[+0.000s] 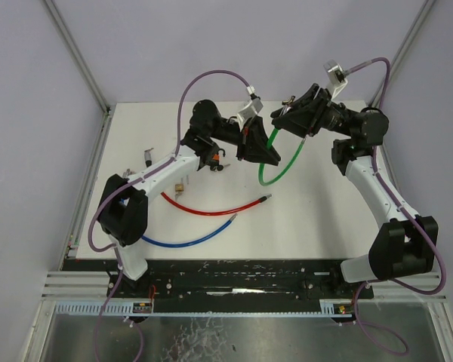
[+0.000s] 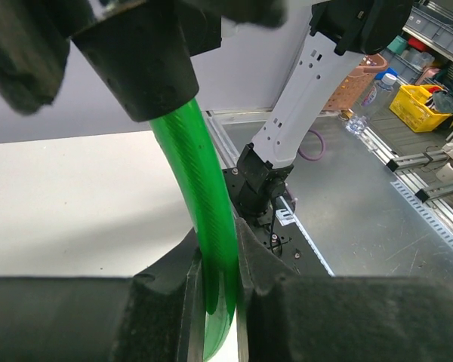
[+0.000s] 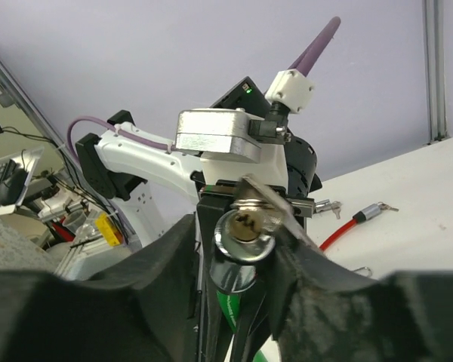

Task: Lock with the key
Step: Lock the lock.

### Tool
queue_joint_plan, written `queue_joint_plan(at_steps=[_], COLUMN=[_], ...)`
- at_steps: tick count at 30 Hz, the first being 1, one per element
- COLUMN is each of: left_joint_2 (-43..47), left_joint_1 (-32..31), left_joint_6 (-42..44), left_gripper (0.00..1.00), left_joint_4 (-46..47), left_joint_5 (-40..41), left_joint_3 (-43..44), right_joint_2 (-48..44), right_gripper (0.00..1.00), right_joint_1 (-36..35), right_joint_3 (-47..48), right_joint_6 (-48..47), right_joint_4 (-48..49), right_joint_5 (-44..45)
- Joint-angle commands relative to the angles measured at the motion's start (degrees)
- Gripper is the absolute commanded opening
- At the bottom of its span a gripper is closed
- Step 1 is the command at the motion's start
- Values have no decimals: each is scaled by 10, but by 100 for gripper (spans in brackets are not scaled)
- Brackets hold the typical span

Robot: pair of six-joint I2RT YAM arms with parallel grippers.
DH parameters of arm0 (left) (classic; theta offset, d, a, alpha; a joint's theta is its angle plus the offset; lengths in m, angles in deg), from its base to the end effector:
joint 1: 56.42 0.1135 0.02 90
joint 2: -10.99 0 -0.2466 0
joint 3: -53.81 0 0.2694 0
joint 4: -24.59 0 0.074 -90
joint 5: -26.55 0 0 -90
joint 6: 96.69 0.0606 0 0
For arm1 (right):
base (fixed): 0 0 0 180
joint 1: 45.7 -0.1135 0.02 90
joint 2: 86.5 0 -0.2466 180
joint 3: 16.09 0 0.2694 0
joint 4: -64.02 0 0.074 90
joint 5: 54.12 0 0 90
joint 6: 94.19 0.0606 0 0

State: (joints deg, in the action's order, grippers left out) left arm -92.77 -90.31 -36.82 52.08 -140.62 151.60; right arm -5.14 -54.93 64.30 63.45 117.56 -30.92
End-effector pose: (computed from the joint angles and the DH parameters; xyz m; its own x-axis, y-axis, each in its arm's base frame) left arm 0.3223 -0.2877 0.3571 -0.1767 -0.0156 -0.9841 0.9112 -0.3807 -0.1576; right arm 0.2988 0.1050 0.4305 -0.2702 0.3252 -0.9062 -0.9587 -0.0040 0.2844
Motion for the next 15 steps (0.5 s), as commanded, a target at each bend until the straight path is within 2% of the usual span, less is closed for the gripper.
queue_joint_plan(at_steps=[1, 6, 8, 10, 14, 15], left_joint_2=[6, 13, 20, 31, 83, 101], left_joint_1=[-1, 0, 3, 9, 19, 19], left_joint_6=[-1, 12, 16, 17, 52, 73], left_gripper=[0, 0, 4, 22, 61, 68], left_joint_4=[62, 53, 51, 65, 92, 84], left_joint_5=[27, 47, 64, 85, 170, 205], left_joint_3=[28, 20, 12, -13, -103, -126], right_joint_2=[-13, -16, -18, -19, -23, -24], right_gripper=[39, 14, 4, 0, 0, 0], right_joint_1=[-6, -5, -5, -1, 17, 20], right_joint_3=[7, 11, 14, 16, 22, 24], right_joint_6=[-20, -28, -29, -29, -54, -66], right_joint_4=[1, -16, -21, -25, -71, -89], right_joint_5=[8, 7, 6, 6, 16, 19])
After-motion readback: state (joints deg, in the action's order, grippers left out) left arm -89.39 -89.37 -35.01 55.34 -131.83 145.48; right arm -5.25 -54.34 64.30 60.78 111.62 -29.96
